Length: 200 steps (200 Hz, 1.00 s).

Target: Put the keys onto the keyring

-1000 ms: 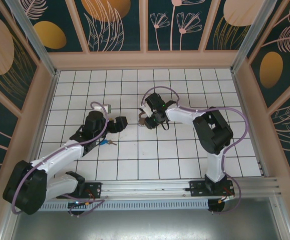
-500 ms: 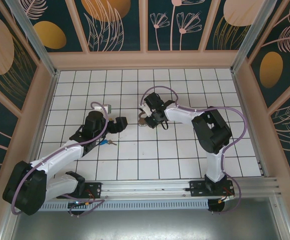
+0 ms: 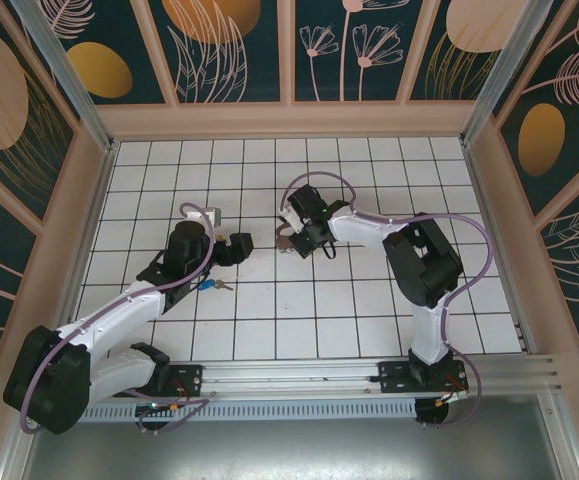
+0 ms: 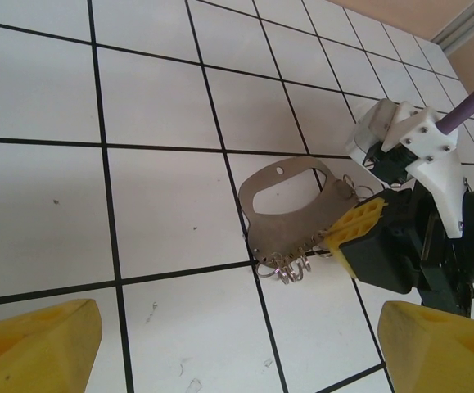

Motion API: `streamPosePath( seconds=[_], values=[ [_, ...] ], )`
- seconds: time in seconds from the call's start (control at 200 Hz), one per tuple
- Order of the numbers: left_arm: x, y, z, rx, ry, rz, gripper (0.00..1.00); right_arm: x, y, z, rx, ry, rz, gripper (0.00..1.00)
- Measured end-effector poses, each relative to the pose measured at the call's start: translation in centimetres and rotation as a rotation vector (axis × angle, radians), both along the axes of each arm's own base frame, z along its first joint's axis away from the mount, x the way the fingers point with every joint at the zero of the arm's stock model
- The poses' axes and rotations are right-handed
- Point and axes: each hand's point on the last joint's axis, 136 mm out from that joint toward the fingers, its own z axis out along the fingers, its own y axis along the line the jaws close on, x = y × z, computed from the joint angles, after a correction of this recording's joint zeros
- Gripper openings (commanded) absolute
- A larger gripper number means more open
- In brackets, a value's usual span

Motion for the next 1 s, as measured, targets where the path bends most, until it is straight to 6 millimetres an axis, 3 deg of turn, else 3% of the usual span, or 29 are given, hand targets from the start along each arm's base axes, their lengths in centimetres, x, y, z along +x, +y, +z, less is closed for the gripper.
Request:
streamPosePath(
  seconds=[0.26, 0.405, 0.566, 0.746, 1.001],
  values=[
    [-0.1, 0.1, -0.1, 0.013, 0.001, -0.002, 0.86, 0.0, 0.0, 0.1, 0.004, -0.001, 0.004, 0.0],
    [-0.2, 0.1, 0.5, 0.013, -0.023, -0.014, 0.83, -0.8, -0.1, 1.3, 0.045, -0.033, 0.036, 0.0],
    [-0.6, -0.4, 2.1, -0.006, -0.068, -0.055, 0.8, -2.1, 0.4, 6.4, 0.179, -0.136, 0.107, 0.0],
    [-1.2, -1.5, 5.1, -0.042, -0.143, -0.14, 0.59, -4.3, 1.8, 13.2, 0.404, -0.27, 0.225, 0.0],
    [-4.2, -3.4, 11.1, -0.135, -0.308, -0.315, 0.41, -9.4, 2.9, 18.5, 0.666, -0.335, 0.426, 0.0]
  ],
)
